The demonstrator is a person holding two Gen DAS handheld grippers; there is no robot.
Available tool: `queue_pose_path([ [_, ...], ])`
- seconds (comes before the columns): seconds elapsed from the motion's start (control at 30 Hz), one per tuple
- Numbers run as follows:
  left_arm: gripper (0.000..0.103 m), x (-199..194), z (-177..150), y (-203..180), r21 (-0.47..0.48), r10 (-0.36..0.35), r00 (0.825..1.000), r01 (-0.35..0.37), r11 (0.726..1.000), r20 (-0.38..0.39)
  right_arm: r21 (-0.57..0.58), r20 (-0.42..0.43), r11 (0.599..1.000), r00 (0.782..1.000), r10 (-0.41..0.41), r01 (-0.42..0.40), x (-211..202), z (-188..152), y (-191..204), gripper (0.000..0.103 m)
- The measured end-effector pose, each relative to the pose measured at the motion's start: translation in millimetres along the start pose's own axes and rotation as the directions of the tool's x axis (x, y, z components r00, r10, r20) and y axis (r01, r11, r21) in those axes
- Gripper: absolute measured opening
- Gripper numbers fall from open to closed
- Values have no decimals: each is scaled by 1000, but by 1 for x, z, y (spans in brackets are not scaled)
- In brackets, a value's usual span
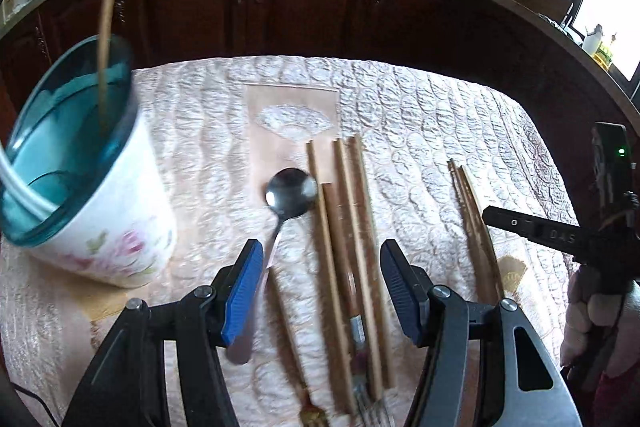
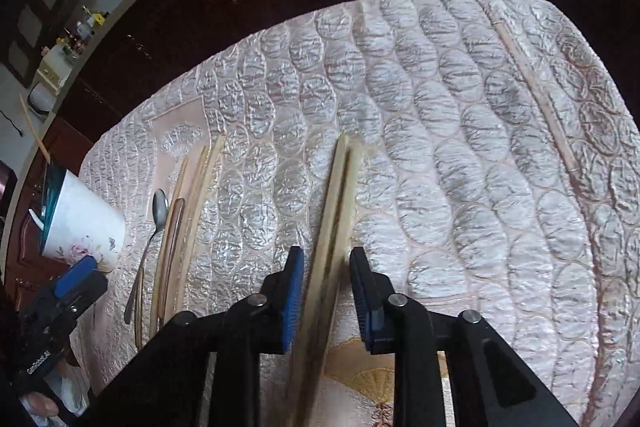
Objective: Organize utensils
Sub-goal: 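Grasp a wooden chopstick with the right tool while the left tool grasps another chopstick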
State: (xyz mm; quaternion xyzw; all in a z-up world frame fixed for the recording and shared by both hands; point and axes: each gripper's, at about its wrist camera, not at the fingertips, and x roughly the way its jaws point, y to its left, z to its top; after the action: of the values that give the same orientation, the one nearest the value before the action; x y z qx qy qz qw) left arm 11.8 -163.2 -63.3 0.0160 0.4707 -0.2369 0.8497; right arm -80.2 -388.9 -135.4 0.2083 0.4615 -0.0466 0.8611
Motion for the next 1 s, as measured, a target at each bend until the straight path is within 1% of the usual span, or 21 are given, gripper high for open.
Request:
queue_pose_path([
  [0.1, 62, 16, 16, -11, 1, -15, 1000, 15, 1000, -25, 7, 14, 1000, 1000, 15, -15, -7, 8, -1, 29],
  [0.23, 61, 39, 38, -25, 9, -11, 999, 11, 1000, -51, -25, 10, 999, 1000, 20, -20, 0, 27, 7, 29],
  [0.33, 60, 57, 49, -33, 31, 27, 997, -25, 999, -67, -36, -1, 999, 1000, 0, -1, 10, 34, 10, 28],
  [0.43, 60, 73, 57, -33, 24, 47, 995, -45, 999, -89, -22, -24, 1000, 999, -23, 22, 23, 42, 6, 27],
  [0.47, 58, 80, 60, -32, 18, 46, 994, -44, 999, -101, -19, -32, 1000, 999, -19, 19, 27, 44, 5, 27],
  [0.5, 52, 85, 63, -32, 15, 48, 993, -46, 999, -111, -19, -40, 1000, 999, -18, 18, 31, 46, 4, 26],
  [0.6, 46, 101, 70, -33, 15, 55, 990, -53, 998, -133, -26, -55, 999, 998, -21, 20, 39, 50, 5, 24],
  [0.73, 45, 118, 77, -36, 24, 71, 986, -68, 997, -148, -20, -57, 1000, 998, -9, 7, 42, 59, 3, 24],
  [0.87, 43, 135, 80, -44, 64, 99, 982, -89, 994, -159, -17, -61, 1000, 998, 10, -11, 41, 66, -4, 24],
  [0.93, 37, 139, 82, -49, 85, 104, 982, -92, 992, -156, -21, -60, 1000, 998, 19, -20, 50, 64, -6, 19],
  [0.97, 28, 140, 83, -52, 89, 102, 982, -89, 992, -157, -23, -61, 999, 998, 22, -23, 53, 65, -8, 14],
  [1.0, 13, 141, 85, -54, 87, 95, 982, -82, 993, -161, -21, -63, 999, 998, 25, -27, 54, 66, -11, 11],
])
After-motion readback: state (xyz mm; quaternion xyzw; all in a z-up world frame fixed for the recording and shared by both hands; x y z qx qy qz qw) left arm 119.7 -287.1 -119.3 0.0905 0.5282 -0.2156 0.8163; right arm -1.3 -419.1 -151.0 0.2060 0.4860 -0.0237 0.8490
